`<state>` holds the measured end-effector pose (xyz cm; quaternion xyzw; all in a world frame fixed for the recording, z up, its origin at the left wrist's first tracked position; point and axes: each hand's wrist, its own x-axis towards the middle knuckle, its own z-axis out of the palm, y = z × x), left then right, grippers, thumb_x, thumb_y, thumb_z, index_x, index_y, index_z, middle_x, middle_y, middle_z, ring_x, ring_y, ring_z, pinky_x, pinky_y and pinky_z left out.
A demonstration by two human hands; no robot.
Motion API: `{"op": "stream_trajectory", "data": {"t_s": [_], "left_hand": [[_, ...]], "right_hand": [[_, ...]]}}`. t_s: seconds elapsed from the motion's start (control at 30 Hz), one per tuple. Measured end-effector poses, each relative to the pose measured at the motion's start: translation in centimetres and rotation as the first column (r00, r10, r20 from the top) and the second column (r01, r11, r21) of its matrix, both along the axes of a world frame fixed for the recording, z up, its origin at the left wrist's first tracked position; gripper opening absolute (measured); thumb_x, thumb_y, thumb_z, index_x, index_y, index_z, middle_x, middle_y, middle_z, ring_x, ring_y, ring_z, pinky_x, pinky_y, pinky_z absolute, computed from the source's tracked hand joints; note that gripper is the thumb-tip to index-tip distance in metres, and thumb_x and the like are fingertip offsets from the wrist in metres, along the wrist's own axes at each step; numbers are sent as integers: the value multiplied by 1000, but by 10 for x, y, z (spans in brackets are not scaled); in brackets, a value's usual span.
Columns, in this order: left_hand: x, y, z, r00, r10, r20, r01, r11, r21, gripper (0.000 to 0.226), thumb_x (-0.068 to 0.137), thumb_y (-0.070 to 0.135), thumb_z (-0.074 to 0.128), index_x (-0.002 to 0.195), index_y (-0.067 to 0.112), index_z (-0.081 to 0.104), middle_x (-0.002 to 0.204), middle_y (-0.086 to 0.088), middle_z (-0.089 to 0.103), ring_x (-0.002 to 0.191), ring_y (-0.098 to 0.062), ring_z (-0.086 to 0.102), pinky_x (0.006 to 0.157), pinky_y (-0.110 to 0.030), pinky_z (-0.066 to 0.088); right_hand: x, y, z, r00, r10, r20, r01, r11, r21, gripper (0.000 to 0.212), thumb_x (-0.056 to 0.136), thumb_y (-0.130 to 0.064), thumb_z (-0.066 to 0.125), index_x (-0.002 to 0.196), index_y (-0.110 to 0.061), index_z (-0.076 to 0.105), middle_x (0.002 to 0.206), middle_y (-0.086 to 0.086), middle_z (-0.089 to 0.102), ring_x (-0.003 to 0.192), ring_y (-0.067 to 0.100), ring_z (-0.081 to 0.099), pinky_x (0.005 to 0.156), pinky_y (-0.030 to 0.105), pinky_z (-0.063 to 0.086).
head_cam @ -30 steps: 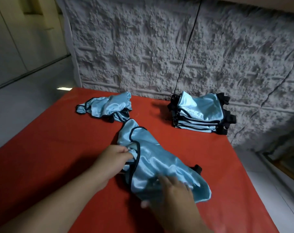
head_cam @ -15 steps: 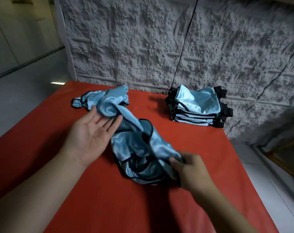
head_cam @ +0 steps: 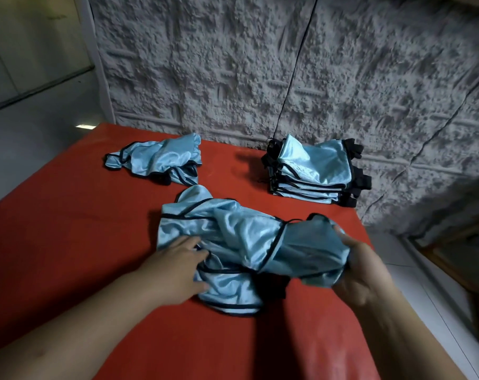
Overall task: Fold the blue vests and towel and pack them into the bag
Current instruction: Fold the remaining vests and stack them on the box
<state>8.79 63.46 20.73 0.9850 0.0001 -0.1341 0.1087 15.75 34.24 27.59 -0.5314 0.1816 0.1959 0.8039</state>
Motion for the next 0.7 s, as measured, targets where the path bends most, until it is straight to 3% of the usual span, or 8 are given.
{"op": "stream_trajectory", "data": {"t_s": [0.07, 0.13, 0.23, 0.33, 0.43, 0.57, 0.63, 0.7], "left_hand": [[2, 2, 5, 996, 76, -51, -72, 993, 89, 98, 86, 58, 65, 160, 31, 7, 167, 2, -18, 154, -27, -18, 126, -49, 5], [3, -3, 13, 985, 170, -43, -164, 980, 115, 100, 88, 41, 69, 160, 33, -1, 164, 0, -29, 151, -34, -24, 123, -58, 2], [-3, -25, 21, 984, 121, 128, -140, 979, 148, 88, 85, 14, 61, 156, 34, 12, 166, -9, -7, 154, -36, -6, 124, -54, 8], [-16, -51, 12, 971, -46, 236, 63, 996, -65, 52, 84, 32, 60, 134, 34, 47, 137, 8, 42, 138, -16, 36, 112, -32, 35], [-24, -59, 6, 985, -166, 42, 168, 984, -57, 74, 73, 60, 72, 137, 37, 45, 138, 12, 36, 135, -11, 32, 110, -31, 36], [-10, -30, 4, 992, -94, 83, 100, 993, -66, 34, 80, 24, 75, 108, 34, 59, 115, 13, 44, 116, -8, 44, 94, -20, 38], [0, -13, 4, 997, -13, 81, 17, 998, -57, 8, 85, 20, 69, 87, 26, 65, 99, 12, 56, 100, -11, 57, 82, -23, 44], [6, -5, 8, 987, 128, 96, -92, 945, -315, 9, 89, 22, 72, 80, 21, 74, 84, 9, 70, 81, -6, 65, 75, -25, 50]], "right_hand": [[10, -15, 2, 989, -132, 69, 116, 973, 201, 59, 84, -27, 77, 136, -7, 58, 126, 21, 68, 114, 35, 68, 95, 50, 56], [15, -22, 0, 975, -162, 155, 116, 956, 268, 87, 57, -25, 96, 133, -3, 59, 119, 11, 70, 111, 23, 69, 104, 32, 50], [10, -11, -7, 977, -53, 207, 69, 995, -71, 48, 80, -34, 77, 114, -2, 66, 112, 11, 73, 101, 27, 71, 94, 39, 56], [5, -2, -19, 994, -10, 110, 37, 967, -253, 57, 67, -33, 89, 107, 4, 73, 105, 27, 73, 101, 46, 70, 94, 60, 55], [5, -4, -25, 992, -56, 110, 97, 901, -423, 30, 78, 10, 72, 106, 2, 70, 93, 27, 74, 85, 47, 73, 85, 57, 59], [19, -22, -31, 951, -254, 176, 309, 812, -495, 45, 75, 11, 68, 116, -7, 70, 100, 19, 73, 82, 35, 70, 79, 44, 57], [23, -30, -30, 907, -343, 245, 419, 671, -612, 67, 82, -5, 72, 144, -16, 52, 112, 8, 65, 90, 28, 65, 80, 39, 53], [13, -23, -22, 871, -216, 441, 490, 455, -744, 71, 86, -19, 73, 150, -19, 44, 118, 4, 59, 99, 25, 60, 90, 39, 50]]}}
